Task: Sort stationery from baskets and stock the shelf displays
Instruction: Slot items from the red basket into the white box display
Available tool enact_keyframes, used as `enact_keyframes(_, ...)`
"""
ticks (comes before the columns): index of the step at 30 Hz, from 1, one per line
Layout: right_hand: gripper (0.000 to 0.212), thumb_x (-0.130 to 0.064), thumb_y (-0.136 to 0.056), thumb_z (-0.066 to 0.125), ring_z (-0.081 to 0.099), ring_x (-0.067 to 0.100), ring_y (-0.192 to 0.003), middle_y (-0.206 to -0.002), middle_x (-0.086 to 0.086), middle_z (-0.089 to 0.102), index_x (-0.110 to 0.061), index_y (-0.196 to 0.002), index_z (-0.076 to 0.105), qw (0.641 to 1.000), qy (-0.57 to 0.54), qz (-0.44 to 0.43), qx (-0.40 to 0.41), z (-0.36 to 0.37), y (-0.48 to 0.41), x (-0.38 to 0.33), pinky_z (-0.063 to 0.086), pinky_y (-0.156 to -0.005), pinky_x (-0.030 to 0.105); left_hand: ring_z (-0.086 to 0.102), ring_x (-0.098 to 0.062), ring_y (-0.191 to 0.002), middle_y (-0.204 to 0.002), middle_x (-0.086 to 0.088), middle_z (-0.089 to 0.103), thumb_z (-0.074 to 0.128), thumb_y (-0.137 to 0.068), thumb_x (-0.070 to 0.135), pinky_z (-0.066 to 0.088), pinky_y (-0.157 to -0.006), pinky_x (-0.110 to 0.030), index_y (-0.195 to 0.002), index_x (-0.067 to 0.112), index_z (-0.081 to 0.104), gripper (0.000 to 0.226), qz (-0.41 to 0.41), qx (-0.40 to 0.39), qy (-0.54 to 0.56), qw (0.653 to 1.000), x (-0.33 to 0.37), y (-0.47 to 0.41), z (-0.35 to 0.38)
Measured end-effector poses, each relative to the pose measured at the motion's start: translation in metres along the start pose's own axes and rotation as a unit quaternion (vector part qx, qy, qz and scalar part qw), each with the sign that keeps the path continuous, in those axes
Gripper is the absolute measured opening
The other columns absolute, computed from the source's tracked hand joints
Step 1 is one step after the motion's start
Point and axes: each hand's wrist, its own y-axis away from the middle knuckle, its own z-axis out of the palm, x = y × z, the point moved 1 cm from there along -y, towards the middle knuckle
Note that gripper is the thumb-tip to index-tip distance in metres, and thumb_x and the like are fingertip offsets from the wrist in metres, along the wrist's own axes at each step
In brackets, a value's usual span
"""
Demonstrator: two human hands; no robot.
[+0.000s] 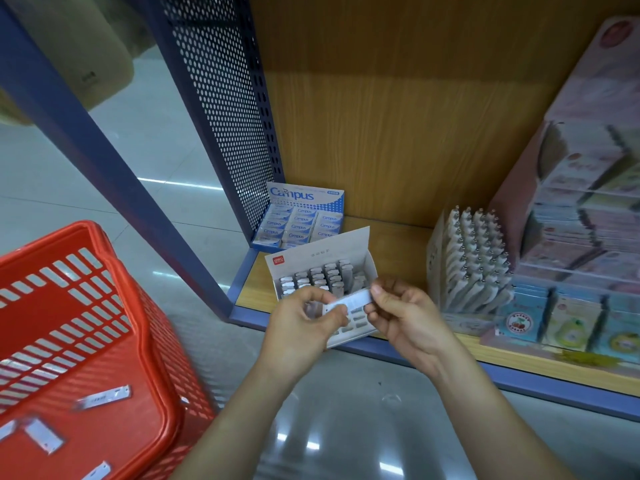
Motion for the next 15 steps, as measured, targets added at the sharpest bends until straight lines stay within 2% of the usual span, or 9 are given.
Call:
enact_keyframes(2, 0.014, 0.005, -0.09, 0.058, 0.06, 0.012, -0.061, -0.068, 0.004, 0.061, -0.009, -0.087, 0.059, 0.998, 0.062, -0.018, -0.01, -0.001, -0.001, 0.006, 0.052, -0.057, 0.019, 0.056, -0.005, -0.047, -0.067, 0.0, 0.067, 0.078, -0.08, 0.01, 0.038, -0.045, -0.016, -0.085, 0.012, 0.065, 0.014, -0.008, 0.042, 0.029, 0.999, 0.001, -0.001, -0.005)
enact_keyframes(3, 0.017, 0.005, -0.089, 0.061, 0.06, 0.009, -0.066, -0.074, 0.001, 0.063, -0.012, -0.088, 0.062, 0.985, 0.165, -0.056, -0.008, -0.001, -0.001, 0.006, 0.05, -0.061, 0.018, 0.061, -0.01, -0.053, -0.059, 0.009, 0.061, 0.079, -0.079, 0.01, 0.041, -0.048, -0.019, -0.081, 0.014, 0.064, 0.016, -0.004, 0.063, 0.016, 0.998, 0.0, -0.002, -0.007)
enact_keyframes(4, 0.022, 0.004, -0.086, 0.066, 0.057, 0.004, -0.071, -0.08, -0.005, 0.065, -0.018, -0.089, 0.065, 0.95, 0.292, -0.108, -0.003, -0.001, -0.001, 0.004, 0.048, -0.066, 0.015, 0.065, -0.015, -0.059, -0.052, 0.014, 0.057, 0.08, -0.078, 0.011, 0.045, -0.052, -0.022, -0.077, 0.017, 0.063, 0.018, 0.004, 0.076, -0.014, 0.997, 0.0, -0.003, -0.008)
enact_keyframes(5, 0.026, 0.0, -0.083, 0.071, 0.053, -0.001, -0.072, -0.087, -0.011, 0.067, -0.025, -0.092, 0.068, 0.901, 0.403, -0.158, -0.003, 0.002, 0.0, 0.0, 0.044, -0.07, 0.012, 0.066, -0.015, -0.06, -0.049, 0.016, 0.056, 0.08, -0.077, 0.013, 0.048, -0.055, -0.024, -0.075, 0.02, 0.063, 0.019, 0.013, 0.081, -0.043, 0.996, 0.0, -0.005, -0.009)
enact_keyframes(6, 0.03, -0.005, -0.081, 0.074, 0.05, -0.002, -0.073, -0.092, -0.016, 0.067, -0.03, -0.095, 0.069, 0.856, 0.477, -0.198, -0.022, 0.006, 0.0, -0.005, 0.042, -0.071, 0.01, 0.063, -0.009, -0.056, -0.048, 0.017, 0.056, 0.08, -0.077, 0.015, 0.047, -0.054, -0.024, -0.073, 0.021, 0.062, 0.02, 0.024, 0.08, -0.07, 0.994, 0.0, -0.007, -0.008)
enact_keyframes(8, 0.034, -0.011, -0.08, 0.077, 0.049, 0.001, -0.071, -0.092, -0.016, 0.066, -0.033, -0.105, 0.071, 0.811, 0.53, -0.231, -0.086, 0.018, 0.0, -0.013, 0.04, -0.069, 0.01, 0.048, 0.0, -0.045, -0.046, 0.019, 0.053, 0.079, -0.077, 0.018, 0.039, -0.049, -0.02, -0.069, 0.026, 0.061, 0.022, 0.047, 0.071, -0.128, 0.988, 0.001, -0.011, -0.007)
enact_keyframes(11, 0.033, -0.013, -0.083, 0.075, 0.056, 0.006, -0.073, -0.087, -0.011, 0.068, -0.031, -0.11, 0.072, 0.793, 0.551, -0.232, -0.118, 0.028, -0.002, -0.021, 0.043, -0.069, 0.011, 0.049, 0.0, -0.048, -0.05, 0.02, 0.057, 0.079, -0.078, 0.014, 0.042, -0.051, -0.019, -0.07, 0.03, 0.062, 0.025, 0.063, 0.057, -0.143, 0.986, 0.005, -0.016, -0.003)
enact_keyframes(13, 0.033, -0.011, -0.088, 0.069, 0.059, 0.004, -0.074, -0.089, -0.011, 0.068, -0.034, -0.112, 0.07, 0.801, 0.546, -0.228, -0.09, 0.024, -0.006, -0.031, 0.045, -0.07, 0.013, 0.058, -0.002, -0.059, -0.061, 0.016, 0.066, 0.079, -0.079, 0.012, 0.048, -0.059, -0.019, -0.075, 0.029, 0.066, 0.022, 0.051, 0.058, -0.104, 0.992, 0.007, -0.02, -0.002)
enact_keyframes(15, 0.033, -0.011, -0.091, 0.065, 0.061, 0.004, -0.072, -0.087, -0.016, 0.065, -0.037, -0.112, 0.067, 0.817, 0.522, -0.243, -0.025, 0.015, -0.012, -0.043, 0.049, -0.069, 0.016, 0.061, 0.0, -0.067, -0.068, 0.015, 0.067, 0.076, -0.081, 0.012, 0.048, -0.064, -0.014, -0.072, 0.029, 0.066, 0.022, 0.057, 0.078, -0.104, 0.99, 0.007, -0.025, -0.001)
